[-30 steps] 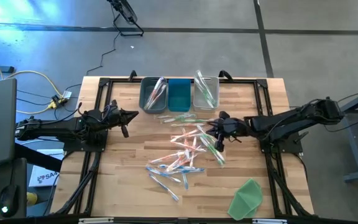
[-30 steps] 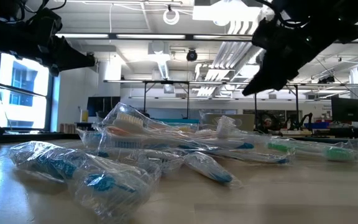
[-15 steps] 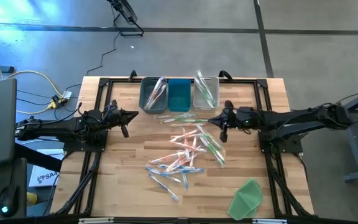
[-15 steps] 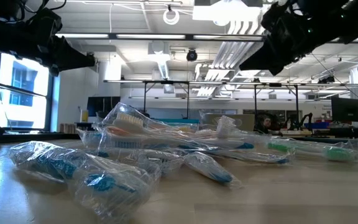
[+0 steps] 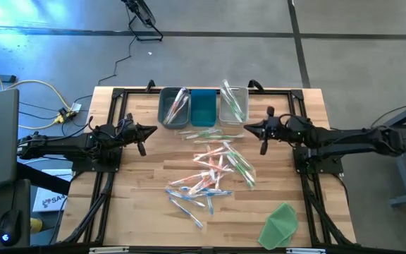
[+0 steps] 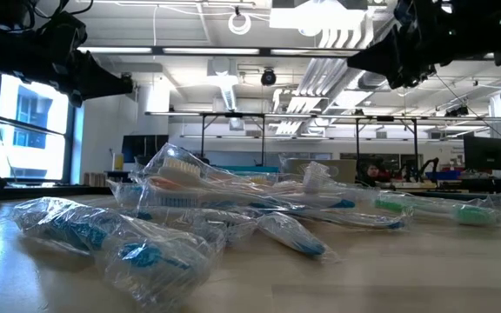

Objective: Pick & Place Toothbrushes
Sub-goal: Put the orange toothbrush into the dark blue bin

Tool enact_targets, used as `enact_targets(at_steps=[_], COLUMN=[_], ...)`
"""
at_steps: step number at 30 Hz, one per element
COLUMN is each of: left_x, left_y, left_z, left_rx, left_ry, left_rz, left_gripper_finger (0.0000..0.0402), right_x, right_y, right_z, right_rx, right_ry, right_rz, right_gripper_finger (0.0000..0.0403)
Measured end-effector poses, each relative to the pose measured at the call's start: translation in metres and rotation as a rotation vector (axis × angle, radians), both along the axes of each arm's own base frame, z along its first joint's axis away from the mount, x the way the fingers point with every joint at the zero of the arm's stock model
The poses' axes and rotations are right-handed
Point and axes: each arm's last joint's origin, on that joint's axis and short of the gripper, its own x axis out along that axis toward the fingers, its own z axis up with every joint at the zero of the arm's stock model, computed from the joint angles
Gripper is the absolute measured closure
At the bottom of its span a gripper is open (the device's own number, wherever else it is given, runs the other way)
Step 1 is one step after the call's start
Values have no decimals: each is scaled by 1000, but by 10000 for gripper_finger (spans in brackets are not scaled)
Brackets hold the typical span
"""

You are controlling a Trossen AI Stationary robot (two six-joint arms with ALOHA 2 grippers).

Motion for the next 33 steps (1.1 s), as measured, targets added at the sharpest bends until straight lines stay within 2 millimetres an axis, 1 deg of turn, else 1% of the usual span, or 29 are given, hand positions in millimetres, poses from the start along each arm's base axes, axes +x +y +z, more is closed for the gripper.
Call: enact_targets(at_steps=[5,13,19,25,33], left_x=[0,-1,-1,-1,-1], left_y=[0,0,0,0,0], left_z=[0,-5,-5,-6,-7], left_rx=[0,-4,-4,-5,-8], left_ry=[3,57,57,67,69], left_rz=[0,0,0,0,0], left_gripper_finger=[400,400,400,400,400], right_x=[-1,-1,-1,-2,-7], right_y=[-4,-5,-5,-8,-24], right_z=[-2,-2,-2,-1,6], right_rx=[2,14,12,-47,-87], right_ry=[-1,-3,-2,9,-44], right_rz=[-27,-27,-36,-117,-214], right_gripper_finger=[401,401,401,401,401])
